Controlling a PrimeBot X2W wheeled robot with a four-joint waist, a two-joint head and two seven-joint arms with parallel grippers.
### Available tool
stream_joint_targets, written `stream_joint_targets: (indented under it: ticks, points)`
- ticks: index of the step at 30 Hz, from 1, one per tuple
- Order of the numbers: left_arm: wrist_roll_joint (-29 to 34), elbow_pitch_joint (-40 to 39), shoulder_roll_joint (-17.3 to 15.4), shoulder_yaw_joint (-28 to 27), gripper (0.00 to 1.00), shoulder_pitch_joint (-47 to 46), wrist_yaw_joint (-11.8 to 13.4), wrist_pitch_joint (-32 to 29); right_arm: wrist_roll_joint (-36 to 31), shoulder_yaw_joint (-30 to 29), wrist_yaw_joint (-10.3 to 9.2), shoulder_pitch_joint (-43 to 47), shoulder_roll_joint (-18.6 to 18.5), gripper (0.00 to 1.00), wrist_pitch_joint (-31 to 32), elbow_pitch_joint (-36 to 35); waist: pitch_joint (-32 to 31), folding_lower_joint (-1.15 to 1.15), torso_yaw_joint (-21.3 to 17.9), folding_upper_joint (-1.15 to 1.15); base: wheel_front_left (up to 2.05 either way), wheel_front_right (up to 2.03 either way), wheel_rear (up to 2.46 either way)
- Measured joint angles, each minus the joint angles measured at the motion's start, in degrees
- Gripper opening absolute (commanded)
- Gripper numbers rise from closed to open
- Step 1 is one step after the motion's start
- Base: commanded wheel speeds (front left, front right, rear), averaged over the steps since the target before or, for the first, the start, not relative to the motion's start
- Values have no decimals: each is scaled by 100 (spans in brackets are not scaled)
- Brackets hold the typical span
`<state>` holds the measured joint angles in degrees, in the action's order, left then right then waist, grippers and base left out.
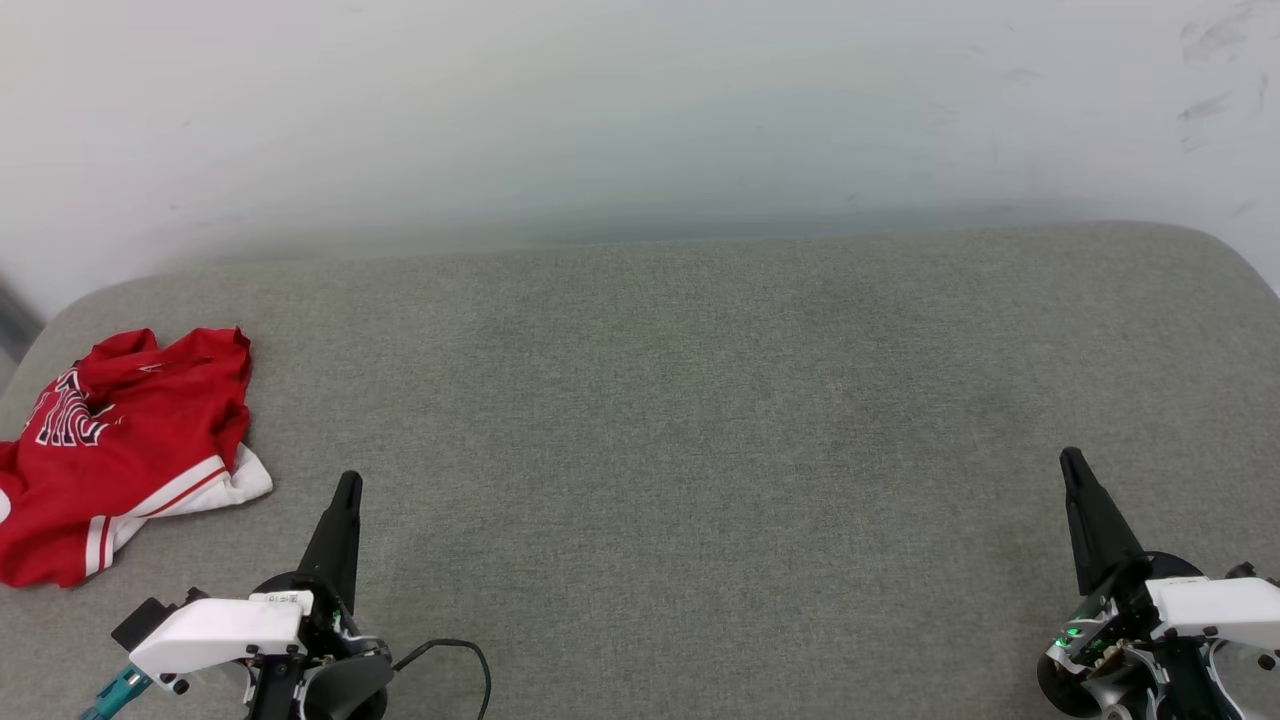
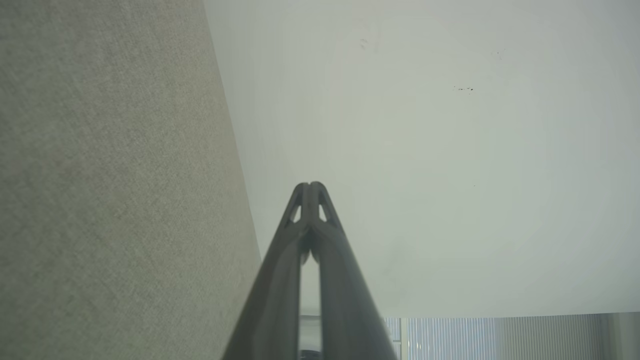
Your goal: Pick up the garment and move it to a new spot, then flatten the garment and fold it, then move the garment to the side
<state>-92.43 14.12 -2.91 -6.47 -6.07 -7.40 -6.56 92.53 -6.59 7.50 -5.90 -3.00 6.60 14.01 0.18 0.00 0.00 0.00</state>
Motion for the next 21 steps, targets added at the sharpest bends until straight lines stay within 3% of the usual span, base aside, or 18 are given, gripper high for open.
stream_joint_targets:
  ticks: [21]
  points:
    - [0, 0, 0, 0, 0, 0, 0, 0, 0, 0, 0, 0, 0, 0, 0, 0, 0, 0, 0, 0, 0, 0, 0]
